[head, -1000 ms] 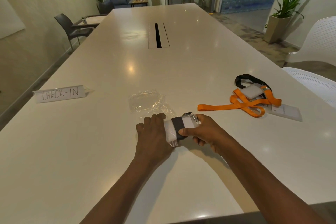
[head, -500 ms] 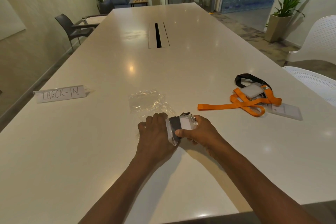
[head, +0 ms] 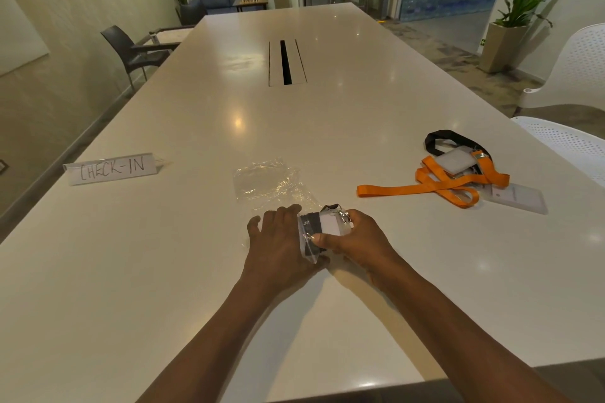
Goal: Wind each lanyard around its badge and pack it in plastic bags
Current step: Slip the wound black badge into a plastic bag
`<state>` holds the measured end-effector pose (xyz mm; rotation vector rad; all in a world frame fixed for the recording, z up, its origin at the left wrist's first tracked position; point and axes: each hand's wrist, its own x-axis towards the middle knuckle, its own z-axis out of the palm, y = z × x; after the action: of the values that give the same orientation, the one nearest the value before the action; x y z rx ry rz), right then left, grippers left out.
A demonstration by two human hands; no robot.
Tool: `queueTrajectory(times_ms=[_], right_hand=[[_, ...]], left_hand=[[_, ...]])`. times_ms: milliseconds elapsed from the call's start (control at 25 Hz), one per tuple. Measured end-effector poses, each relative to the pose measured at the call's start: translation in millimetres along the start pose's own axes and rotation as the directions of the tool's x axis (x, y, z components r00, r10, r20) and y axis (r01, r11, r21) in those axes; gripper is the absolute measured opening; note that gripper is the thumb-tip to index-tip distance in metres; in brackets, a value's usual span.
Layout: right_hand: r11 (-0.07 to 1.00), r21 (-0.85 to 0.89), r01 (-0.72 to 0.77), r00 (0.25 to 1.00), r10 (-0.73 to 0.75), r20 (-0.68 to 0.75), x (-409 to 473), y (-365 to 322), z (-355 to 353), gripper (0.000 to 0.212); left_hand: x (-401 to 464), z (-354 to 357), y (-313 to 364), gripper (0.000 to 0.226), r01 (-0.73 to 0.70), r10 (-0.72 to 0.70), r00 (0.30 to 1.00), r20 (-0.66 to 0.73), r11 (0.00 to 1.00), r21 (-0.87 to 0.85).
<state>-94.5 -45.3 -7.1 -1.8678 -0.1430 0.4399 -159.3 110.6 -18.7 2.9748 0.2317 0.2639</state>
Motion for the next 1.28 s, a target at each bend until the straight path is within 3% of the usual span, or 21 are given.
queueTrajectory(times_ms=[120,400,480,680,800,920,1080,1280], right_hand=[[0.997,0.072,-0.006,0.998,0.001,0.064,-1.0,-1.0,0.9,0.056],[0.999,0.048,-0.016,0.995,0.011,0.097,-3.9,3.0,2.9,0.059],[0.998,0.064,-0.021,0.994,0.014,0.108,-4.1,4.2,2.9,0.059],[0.998,0.008,-0.059,0.995,0.059,0.082,-7.1,1.3,7.8,0.047],[0.995,0.064,-0.074,0.995,0.069,0.071,-8.3,1.5,6.6,0.04],[0.993,0.097,-0.071,0.995,0.064,0.079,-8.5,2.4,5.3,0.038],[0.994,0.096,-0.05,0.992,0.039,0.118,-10.1,-1.1,7.2,0.028],[0.952,0.117,-0.284,0.952,0.266,0.148,-7.0,-15.6,3.8,0.054]], left_hand=[[-0.8,-5.0,-0.1,0.09,0.015,-0.015,0.999,-0.033,1.0,-0.021],[-1.1,-8.5,2.7,0.074,-0.102,0.1,0.995,-0.028,0.989,-0.109],[-2.8,-7.5,1.5,0.082,-0.122,0.122,0.992,-0.013,0.982,-0.144],[3.4,-3.2,3.8,0.131,-0.191,0.219,0.97,0.104,0.954,-0.23],[3.7,-3.0,-1.9,0.138,-0.159,0.184,0.975,0.122,0.969,-0.19],[1.1,-7.5,-7.0,0.124,-0.106,0.109,0.991,0.082,0.994,-0.041],[1.5,-13.7,-1.6,0.105,-0.132,0.133,0.99,0.035,0.99,-0.042],[-0.3,-6.1,-2.6,0.083,-0.17,0.17,0.985,-0.01,0.984,-0.059]])
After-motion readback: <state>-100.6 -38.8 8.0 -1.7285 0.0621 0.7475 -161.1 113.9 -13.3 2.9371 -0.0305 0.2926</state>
